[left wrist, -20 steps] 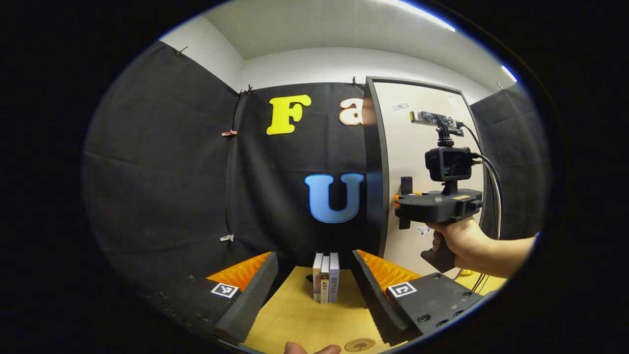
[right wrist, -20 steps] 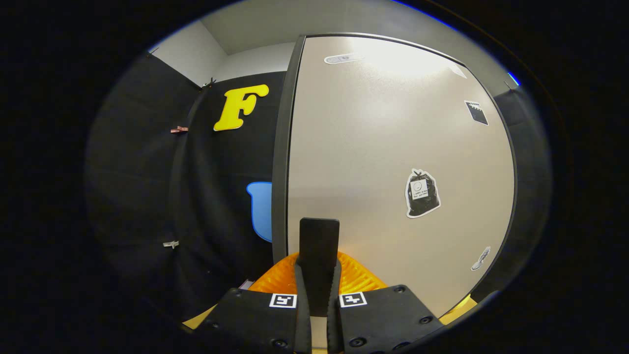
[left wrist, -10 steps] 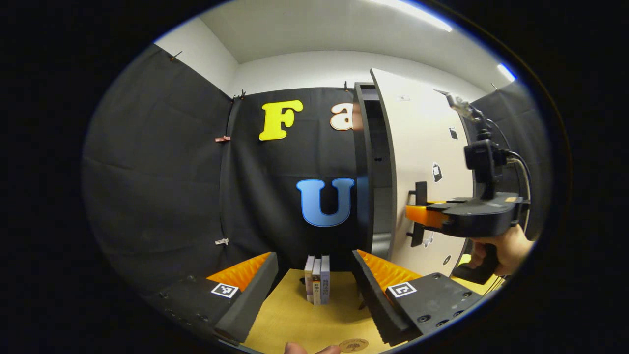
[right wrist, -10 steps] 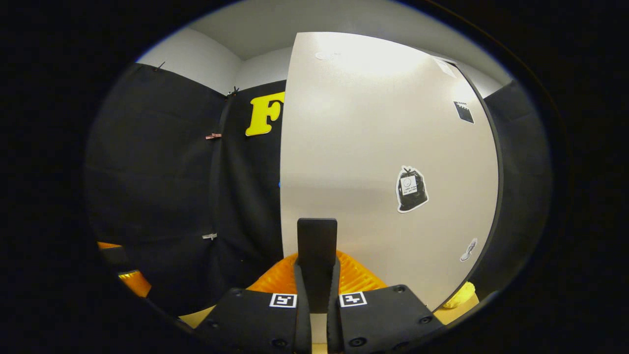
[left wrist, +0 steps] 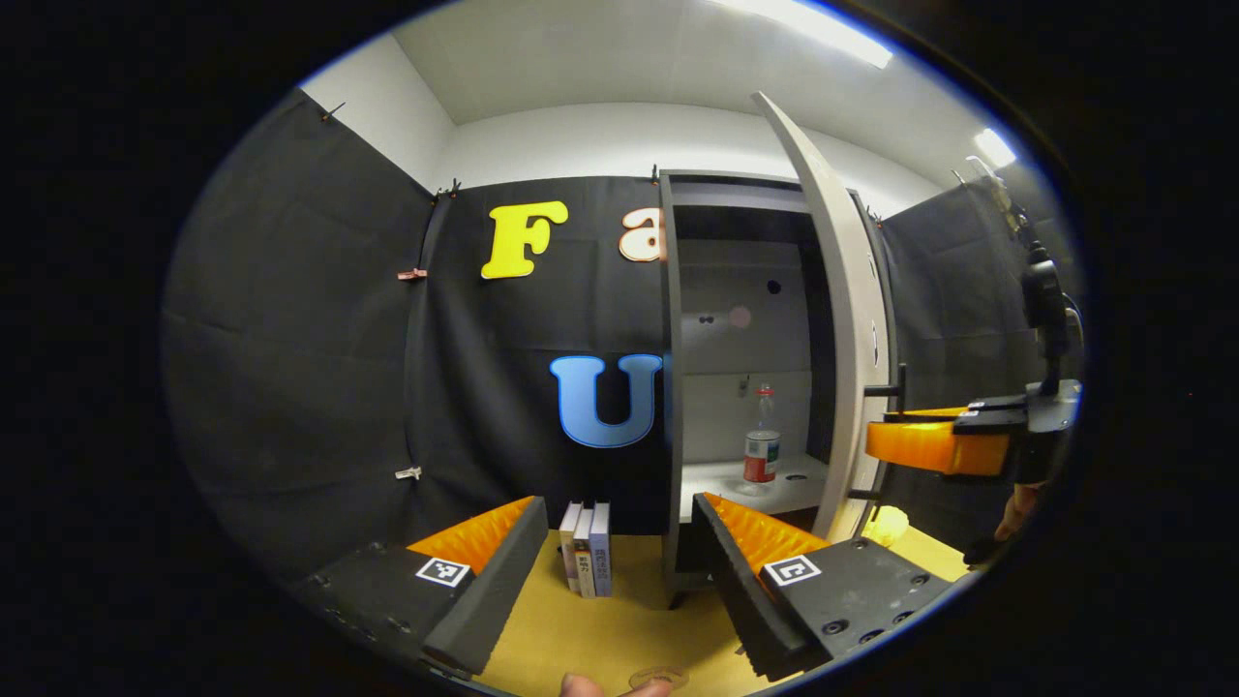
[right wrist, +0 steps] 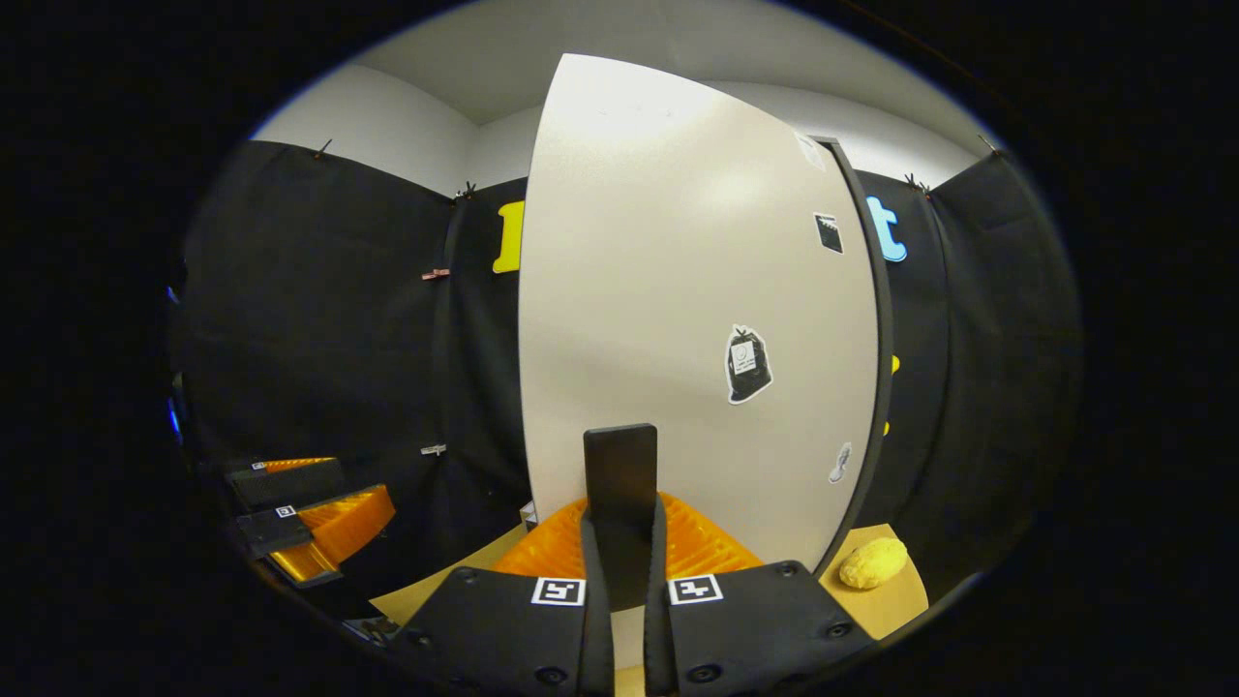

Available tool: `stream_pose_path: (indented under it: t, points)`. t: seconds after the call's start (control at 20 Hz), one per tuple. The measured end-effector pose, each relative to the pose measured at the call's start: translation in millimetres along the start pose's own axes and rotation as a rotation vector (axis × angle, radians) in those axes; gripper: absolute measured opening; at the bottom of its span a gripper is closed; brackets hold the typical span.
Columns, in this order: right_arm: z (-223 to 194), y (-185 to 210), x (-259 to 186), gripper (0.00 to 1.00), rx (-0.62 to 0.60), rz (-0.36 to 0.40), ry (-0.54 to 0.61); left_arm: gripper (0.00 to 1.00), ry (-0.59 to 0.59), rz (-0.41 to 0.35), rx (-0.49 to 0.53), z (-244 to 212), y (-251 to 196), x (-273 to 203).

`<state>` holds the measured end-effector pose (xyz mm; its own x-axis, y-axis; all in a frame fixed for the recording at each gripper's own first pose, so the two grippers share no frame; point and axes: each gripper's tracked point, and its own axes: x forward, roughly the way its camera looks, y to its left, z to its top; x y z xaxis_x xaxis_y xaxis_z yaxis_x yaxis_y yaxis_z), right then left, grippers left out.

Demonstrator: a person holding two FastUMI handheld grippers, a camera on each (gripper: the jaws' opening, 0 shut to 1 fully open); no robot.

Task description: Open the cabinet door with the right hand, grasp the bottle in the cabinet with the left hand and place it on the coaster, then close the cabinet door with the right hand.

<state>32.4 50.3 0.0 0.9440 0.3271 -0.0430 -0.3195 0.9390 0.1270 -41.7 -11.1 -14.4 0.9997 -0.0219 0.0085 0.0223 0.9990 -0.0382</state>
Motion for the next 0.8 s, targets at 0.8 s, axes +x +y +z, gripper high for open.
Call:
stream_pose_path:
  t: [0.8]
  points:
    - [7.5,-142.3,-99.4,0.14,-0.058,-0.338,-0.015,0.94,-0.021,-0.158,-0.023,8.5,-104.4,29.1]
